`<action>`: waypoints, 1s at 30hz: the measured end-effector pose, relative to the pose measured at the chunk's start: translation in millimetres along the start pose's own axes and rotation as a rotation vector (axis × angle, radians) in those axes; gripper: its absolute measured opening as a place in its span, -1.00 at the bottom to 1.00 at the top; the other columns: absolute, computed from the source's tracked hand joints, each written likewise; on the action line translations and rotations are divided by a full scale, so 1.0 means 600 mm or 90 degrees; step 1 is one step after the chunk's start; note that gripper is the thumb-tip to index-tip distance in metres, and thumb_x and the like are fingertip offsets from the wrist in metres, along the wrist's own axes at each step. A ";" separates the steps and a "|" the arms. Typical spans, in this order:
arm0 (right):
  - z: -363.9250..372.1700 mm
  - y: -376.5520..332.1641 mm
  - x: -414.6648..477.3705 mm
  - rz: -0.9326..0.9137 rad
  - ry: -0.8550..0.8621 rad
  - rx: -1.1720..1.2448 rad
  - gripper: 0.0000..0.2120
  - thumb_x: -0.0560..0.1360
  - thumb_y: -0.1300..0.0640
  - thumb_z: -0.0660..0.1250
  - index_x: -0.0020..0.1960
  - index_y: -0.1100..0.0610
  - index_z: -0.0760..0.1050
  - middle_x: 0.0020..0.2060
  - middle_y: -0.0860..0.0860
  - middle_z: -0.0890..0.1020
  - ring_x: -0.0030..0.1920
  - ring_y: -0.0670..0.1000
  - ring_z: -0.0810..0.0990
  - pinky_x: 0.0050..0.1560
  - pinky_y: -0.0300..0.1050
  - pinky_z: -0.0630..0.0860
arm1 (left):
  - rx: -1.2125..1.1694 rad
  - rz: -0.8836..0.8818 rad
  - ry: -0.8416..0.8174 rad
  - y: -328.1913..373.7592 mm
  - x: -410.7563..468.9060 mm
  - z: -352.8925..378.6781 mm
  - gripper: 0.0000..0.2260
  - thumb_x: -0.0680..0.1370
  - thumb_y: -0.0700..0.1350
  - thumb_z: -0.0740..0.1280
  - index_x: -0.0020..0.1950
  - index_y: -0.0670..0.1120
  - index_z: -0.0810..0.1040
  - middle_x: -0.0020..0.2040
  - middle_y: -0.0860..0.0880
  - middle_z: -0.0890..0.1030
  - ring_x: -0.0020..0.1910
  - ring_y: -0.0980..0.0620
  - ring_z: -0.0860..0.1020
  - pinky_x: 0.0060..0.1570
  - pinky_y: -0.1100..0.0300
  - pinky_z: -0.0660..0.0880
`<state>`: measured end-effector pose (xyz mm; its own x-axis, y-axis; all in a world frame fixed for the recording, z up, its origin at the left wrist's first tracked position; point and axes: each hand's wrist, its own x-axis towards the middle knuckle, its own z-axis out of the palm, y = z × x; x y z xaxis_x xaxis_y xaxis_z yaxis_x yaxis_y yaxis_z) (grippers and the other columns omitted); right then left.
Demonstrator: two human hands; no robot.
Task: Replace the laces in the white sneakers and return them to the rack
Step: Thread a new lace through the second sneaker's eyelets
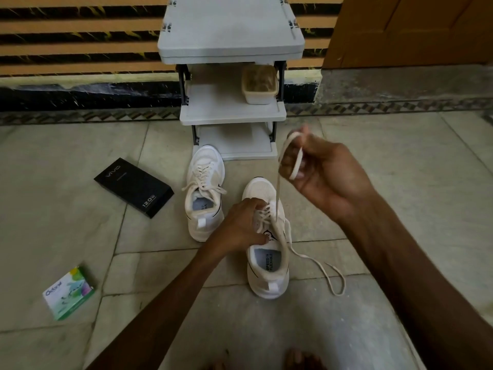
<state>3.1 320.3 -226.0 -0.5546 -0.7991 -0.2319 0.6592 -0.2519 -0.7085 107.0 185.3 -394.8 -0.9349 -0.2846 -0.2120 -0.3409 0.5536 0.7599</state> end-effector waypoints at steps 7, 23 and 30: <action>0.016 -0.020 0.000 -0.026 -0.108 0.155 -0.88 0.51 0.25 0.17 -0.19 0.11 0.35 -0.32 -0.03 0.21 -0.29 -0.11 0.07 -0.33 -0.27 0.11 | -0.010 0.012 0.042 0.000 -0.004 0.002 -0.27 0.25 -0.08 0.61 0.35 -0.01 0.38 0.28 0.00 0.47 0.27 -0.02 0.44 0.26 -0.01 0.43; -0.174 0.096 -0.034 0.412 -0.103 -1.157 -0.66 0.52 -0.11 0.33 -0.35 0.05 0.53 -0.32 -0.05 0.58 -0.31 -0.11 0.51 -0.12 -0.16 0.48 | -0.047 0.059 0.123 0.021 -0.011 0.015 -0.63 0.32 -0.23 0.52 0.05 0.04 0.58 0.10 0.03 0.52 0.12 0.06 0.54 0.14 0.13 0.49; -0.208 0.108 0.026 0.262 0.141 -1.347 -0.78 0.52 0.04 0.31 0.08 0.14 0.56 -0.01 0.09 0.61 -0.06 0.11 0.60 -0.07 -0.05 0.57 | 0.026 0.056 0.100 0.030 -0.008 0.022 -0.60 0.38 -0.21 0.37 -0.07 0.33 0.51 0.13 0.08 0.52 0.20 -0.03 0.49 0.23 0.02 0.43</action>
<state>-25.9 359.5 -358.8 -0.7030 -0.5376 -0.4657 -0.5809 0.8117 -0.0602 104.2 207.0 -388.2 -0.9351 -0.3516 -0.0450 -0.2659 0.6118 0.7450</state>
